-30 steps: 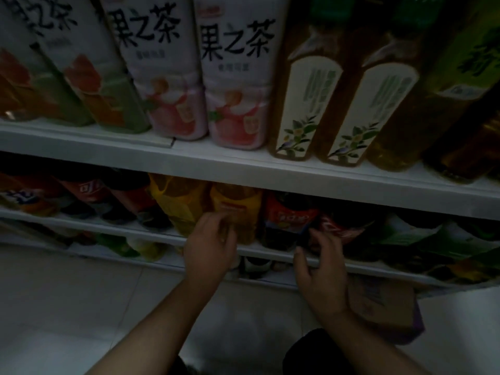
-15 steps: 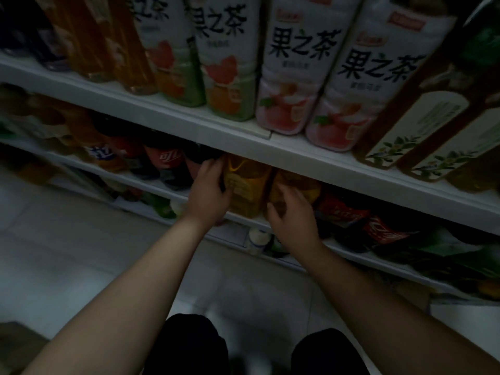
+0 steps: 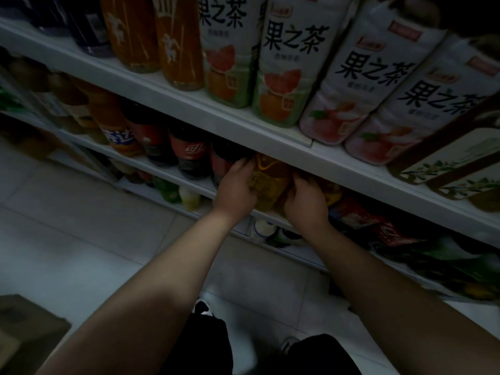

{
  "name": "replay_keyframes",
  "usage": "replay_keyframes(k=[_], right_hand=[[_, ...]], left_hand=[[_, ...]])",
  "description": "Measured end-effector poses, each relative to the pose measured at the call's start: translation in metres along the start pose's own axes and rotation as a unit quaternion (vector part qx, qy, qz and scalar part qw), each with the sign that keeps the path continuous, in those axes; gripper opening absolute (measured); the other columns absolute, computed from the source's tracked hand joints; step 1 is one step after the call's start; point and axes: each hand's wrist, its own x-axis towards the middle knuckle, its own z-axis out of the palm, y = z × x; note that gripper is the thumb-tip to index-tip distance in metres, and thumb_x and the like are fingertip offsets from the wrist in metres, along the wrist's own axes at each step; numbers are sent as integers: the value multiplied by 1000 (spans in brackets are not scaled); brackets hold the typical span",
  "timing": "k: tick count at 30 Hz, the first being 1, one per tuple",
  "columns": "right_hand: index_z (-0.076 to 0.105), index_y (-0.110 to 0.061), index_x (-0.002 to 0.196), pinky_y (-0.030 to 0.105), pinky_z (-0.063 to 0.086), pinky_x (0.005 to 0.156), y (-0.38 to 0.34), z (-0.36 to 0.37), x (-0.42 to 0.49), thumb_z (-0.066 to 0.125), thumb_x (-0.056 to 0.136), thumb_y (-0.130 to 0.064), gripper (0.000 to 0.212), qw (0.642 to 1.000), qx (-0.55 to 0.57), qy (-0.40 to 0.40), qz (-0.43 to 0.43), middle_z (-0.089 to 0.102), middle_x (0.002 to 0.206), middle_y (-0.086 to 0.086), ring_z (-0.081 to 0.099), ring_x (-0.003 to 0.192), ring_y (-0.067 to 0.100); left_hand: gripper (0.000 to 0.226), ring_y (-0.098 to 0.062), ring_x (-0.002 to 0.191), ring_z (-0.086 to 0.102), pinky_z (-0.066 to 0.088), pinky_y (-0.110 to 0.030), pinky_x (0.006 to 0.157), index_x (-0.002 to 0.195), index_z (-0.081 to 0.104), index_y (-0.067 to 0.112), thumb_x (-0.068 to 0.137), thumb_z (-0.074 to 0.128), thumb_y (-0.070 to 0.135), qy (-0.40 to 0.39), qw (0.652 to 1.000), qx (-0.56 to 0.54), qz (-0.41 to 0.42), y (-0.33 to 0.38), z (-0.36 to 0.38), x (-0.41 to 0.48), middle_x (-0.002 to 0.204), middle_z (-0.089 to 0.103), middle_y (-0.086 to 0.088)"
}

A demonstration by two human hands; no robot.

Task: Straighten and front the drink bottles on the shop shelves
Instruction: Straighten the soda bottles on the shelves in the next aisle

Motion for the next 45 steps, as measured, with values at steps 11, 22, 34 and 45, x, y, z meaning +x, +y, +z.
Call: replay_keyframes(k=[11, 22, 34, 45], right_hand=[[42, -8, 136, 35, 48, 76, -4, 14, 18, 50, 95, -23, 44, 984, -175, -35, -26, 60, 117, 17, 60, 99, 33], [34, -11, 145, 39, 49, 82, 10, 10, 14, 56, 91, -20, 60, 986, -150, -8, -68, 55, 127, 20, 57, 108, 37], [32, 1, 143, 43, 47, 81, 81, -29, -37, 55, 82, 3, 65, 996, -43, 76, 7, 48, 126, 31, 51, 106, 47], [41, -17, 141, 33, 32, 107, 75, -33, 18, 60, 83, -59, 74, 983, 21, -113, 146, 44, 144, 6, 38, 133, 29]], left_hand=[[65, -21, 125, 46, 25, -2, 100, 138, 49, 8, 77, 67, -1, 12, 998, -42, 35, -14, -5, -3, 136, 48, -14], [82, -24, 135, 31, 18, -10, 105, 148, 31, 8, 75, 67, 3, 25, 1000, -10, 12, -12, 19, -14, 149, 30, -15], [67, -22, 130, 39, 37, -29, 105, 144, 40, 13, 80, 58, 4, 61, 997, 8, -37, -4, 32, -34, 146, 35, -6], [57, -26, 126, 45, 34, -25, 103, 139, 46, 10, 84, 56, 1, -4, 999, -2, -32, 10, 55, -40, 139, 47, -12]])
